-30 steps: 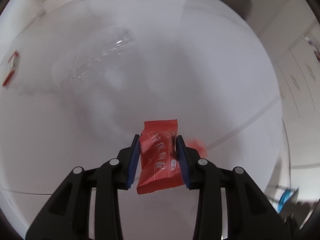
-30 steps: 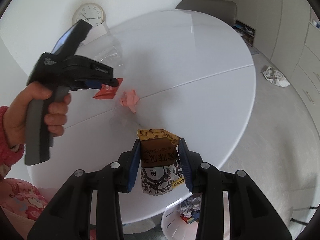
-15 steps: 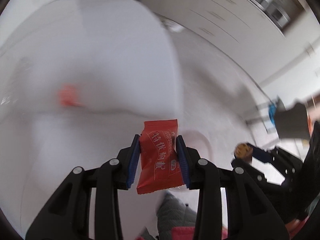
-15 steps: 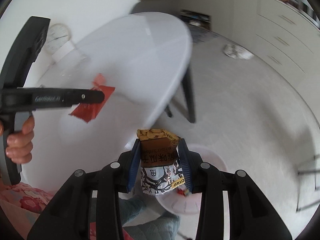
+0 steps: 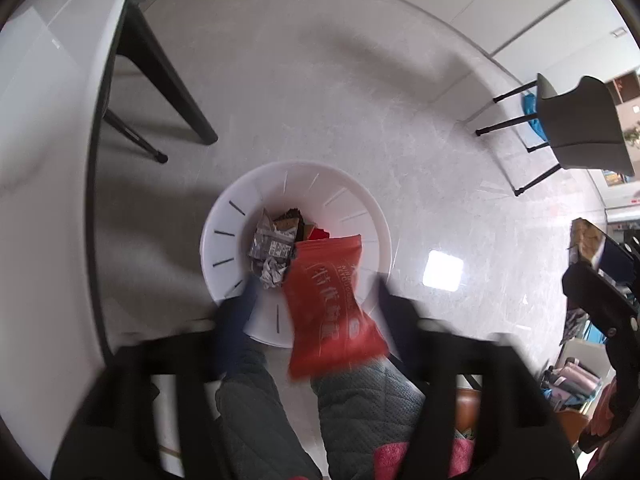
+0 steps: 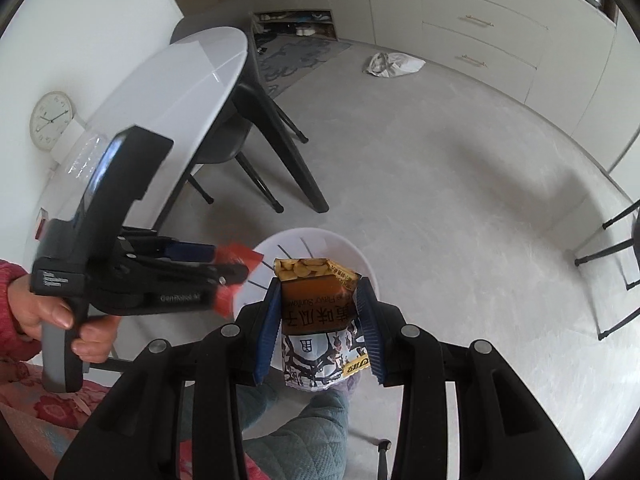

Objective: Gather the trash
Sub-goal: 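Drop the red wrapper and brown snack box into the wastebasket with both grippers, then grasp the pink tissue with the right gripper while the left grasps the plastic bottle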

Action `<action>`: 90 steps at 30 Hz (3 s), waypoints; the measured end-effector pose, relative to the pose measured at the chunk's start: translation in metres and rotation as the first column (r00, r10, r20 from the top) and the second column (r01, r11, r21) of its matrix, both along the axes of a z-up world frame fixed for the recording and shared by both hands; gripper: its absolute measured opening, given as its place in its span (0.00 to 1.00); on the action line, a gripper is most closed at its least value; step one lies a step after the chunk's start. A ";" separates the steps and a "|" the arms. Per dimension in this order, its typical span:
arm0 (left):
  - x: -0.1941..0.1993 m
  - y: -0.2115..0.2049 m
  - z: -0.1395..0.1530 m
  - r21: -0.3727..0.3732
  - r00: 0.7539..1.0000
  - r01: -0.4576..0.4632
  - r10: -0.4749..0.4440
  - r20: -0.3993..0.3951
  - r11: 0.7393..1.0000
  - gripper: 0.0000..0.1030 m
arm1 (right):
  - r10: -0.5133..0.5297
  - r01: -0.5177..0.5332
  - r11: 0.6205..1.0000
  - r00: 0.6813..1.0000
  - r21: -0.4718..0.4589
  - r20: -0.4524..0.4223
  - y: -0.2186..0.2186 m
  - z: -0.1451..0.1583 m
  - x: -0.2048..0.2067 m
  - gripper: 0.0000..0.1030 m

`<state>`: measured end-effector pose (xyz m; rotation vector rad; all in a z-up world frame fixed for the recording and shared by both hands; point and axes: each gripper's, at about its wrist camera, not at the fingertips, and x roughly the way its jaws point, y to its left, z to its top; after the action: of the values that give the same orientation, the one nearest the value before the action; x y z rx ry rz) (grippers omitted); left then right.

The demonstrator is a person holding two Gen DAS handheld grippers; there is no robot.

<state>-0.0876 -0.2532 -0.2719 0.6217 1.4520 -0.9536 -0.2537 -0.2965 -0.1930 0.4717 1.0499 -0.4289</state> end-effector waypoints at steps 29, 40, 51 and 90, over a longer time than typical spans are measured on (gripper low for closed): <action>0.037 0.099 0.092 -0.150 0.969 -0.051 0.085 0.230 0.987 0.92 | 0.103 -0.088 0.988 0.987 0.123 -0.126 0.022 -0.089 0.042 0.77; 0.054 0.124 0.099 -0.156 0.961 -0.111 0.146 0.236 0.982 0.92 | 0.108 -0.099 0.993 0.980 0.059 -0.168 0.037 -0.081 0.056 0.96; 0.067 0.145 0.107 -0.169 0.943 -0.182 0.220 0.249 0.969 0.92 | 0.117 -0.113 0.993 0.979 0.038 -0.165 0.041 -0.073 0.070 0.96; 0.254 0.414 0.099 -0.217 0.637 -0.703 0.735 0.231 0.677 0.92 | 0.540 -0.552 0.831 0.830 -0.066 -0.138 0.210 -0.046 0.392 0.54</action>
<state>0.1668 0.1604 -0.1732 0.0490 1.1934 -0.2654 0.1383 -0.0861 -0.2387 0.0361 1.2125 0.0068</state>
